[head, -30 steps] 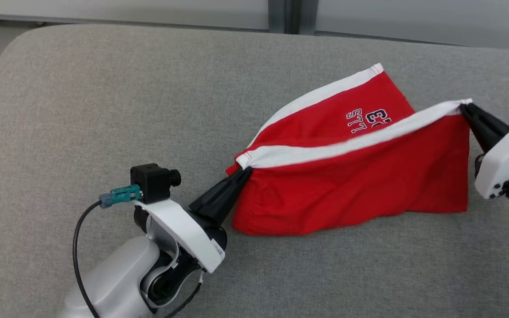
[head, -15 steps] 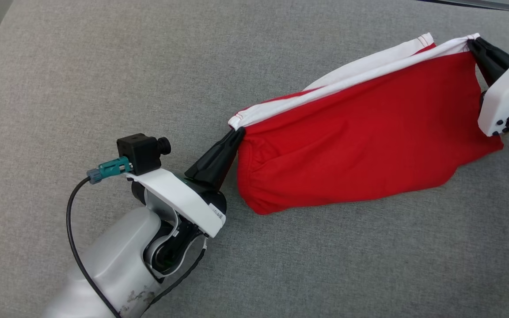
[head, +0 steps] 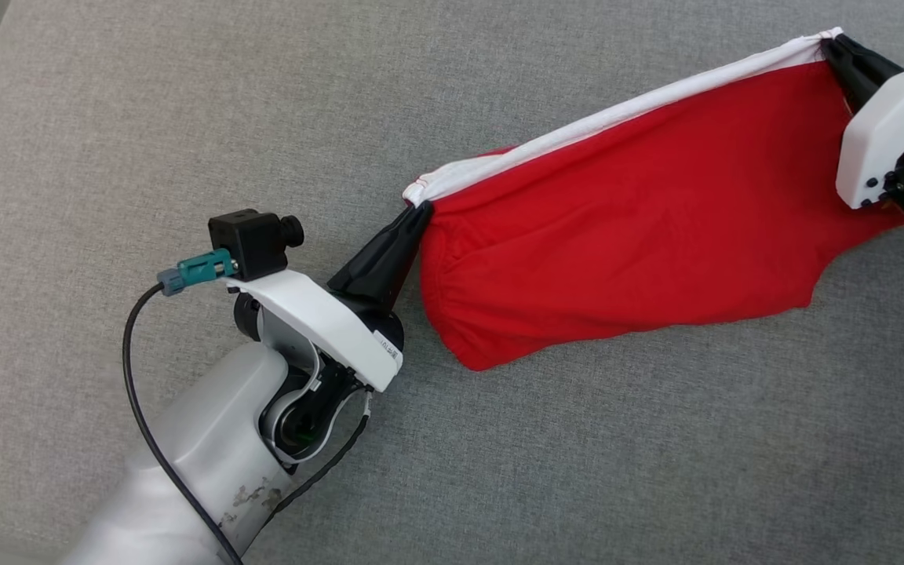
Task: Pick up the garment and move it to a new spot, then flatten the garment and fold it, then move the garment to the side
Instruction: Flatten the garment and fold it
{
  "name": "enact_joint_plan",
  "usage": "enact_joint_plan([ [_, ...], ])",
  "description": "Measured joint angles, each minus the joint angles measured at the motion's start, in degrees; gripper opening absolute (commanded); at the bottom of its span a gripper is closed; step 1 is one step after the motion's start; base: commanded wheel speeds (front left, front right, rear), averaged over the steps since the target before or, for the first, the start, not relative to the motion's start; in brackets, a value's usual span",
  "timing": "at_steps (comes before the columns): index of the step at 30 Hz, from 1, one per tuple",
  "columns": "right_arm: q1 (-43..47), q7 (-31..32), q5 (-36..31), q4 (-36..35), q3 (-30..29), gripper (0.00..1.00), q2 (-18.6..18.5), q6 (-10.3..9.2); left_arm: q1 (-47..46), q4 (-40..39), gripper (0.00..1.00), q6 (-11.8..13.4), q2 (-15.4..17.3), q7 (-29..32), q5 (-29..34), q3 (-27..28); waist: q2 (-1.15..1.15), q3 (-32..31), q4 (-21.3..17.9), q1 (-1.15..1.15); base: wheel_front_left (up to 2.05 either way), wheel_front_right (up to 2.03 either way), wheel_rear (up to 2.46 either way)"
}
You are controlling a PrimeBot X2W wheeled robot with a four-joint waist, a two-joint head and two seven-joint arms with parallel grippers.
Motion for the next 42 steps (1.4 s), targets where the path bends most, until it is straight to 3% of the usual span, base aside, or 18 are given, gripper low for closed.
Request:
enact_joint_plan([
  [1,-0.4,-0.5,0.2,0.7,0.5,0.43,0.3,0.0,0.0,0.4,0.35,0.0,-0.1,0.3,0.0,-0.2,0.0,0.1,-0.1,0.0,0.0,0.0,0.0],
  [2,-0.8,-1.2,0.3,1.3,0.9,0.7,0.6,0.0,-0.1,0.8,0.64,0.0,-0.1,0.4,0.0,-0.2,0.0,0.1,-0.2,0.0,0.0,0.0,0.0],
  [3,-1.2,-2.1,0.7,1.8,1.4,0.96,0.8,0.0,-0.1,1.1,1.0,0.0,-0.2,0.4,0.0,-0.2,0.0,0.2,-0.4,0.0,0.0,0.0,0.0],
  [4,-1.5,-3.3,0.7,2.4,1.8,1.0,1.0,0.0,-0.3,1.4,1.0,0.1,-0.2,0.2,0.0,-0.2,0.0,0.2,-0.5,0.0,0.0,0.0,0.0],
  [8,-1.8,-8.8,0.3,4.3,3.9,1.0,1.8,0.0,-0.6,2.9,1.0,1.9,-0.1,-1.3,1.3,-0.2,0.0,-0.7,-1.3,0.0,0.0,0.0,0.0],
  [14,2.3,-14.6,0.0,3.8,4.2,1.0,3.6,0.0,3.1,3.8,1.0,8.9,0.9,-4.7,5.4,1.7,0.0,-4.4,-2.7,0.0,0.0,0.0,0.0],
  [17,6.1,-14.8,-1.8,-1.8,-0.1,1.0,3.1,0.0,7.1,1.9,1.0,13.3,1.6,-5.3,8.9,3.5,0.0,-7.0,-3.4,0.0,0.0,0.0,0.0],
  [20,12.9,-14.9,-5.0,-8.4,-6.0,1.0,2.9,0.0,12.4,-3.2,1.0,17.1,1.7,-5.4,15.1,8.7,0.0,-10.0,-4.1,0.0,0.0,0.0,0.0],
  [24,23.3,-14.9,-9.3,-15.3,-13.8,1.0,3.8,0.0,22.2,-10.0,1.0,20.6,-0.1,-5.4,24.2,14.7,0.0,-14.3,-4.8,0.0,0.0,0.0,0.0],
  [28,30.2,-14.9,-12.2,-19.4,-18.5,1.0,5.4,0.0,28.2,-13.6,1.0,21.2,-1.2,-5.4,30.0,17.6,0.0,-17.4,-5.1,0.0,0.0,0.0,0.0],
  [34,40.9,-14.9,-16.5,-24.8,-25.9,1.0,9.2,0.0,36.0,-18.2,1.0,19.9,-2.7,-5.4,40.8,19.6,0.0,-22.8,-5.2,0.0,0.0,0.0,0.0],
  [42,49.3,-14.9,-19.6,-28.6,-31.5,1.0,13.7,0.0,43.8,-19.6,1.0,20.6,-6.1,-5.4,46.8,23.2,0.0,-27.4,-5.3,0.0,0.0,0.0,0.0],
])
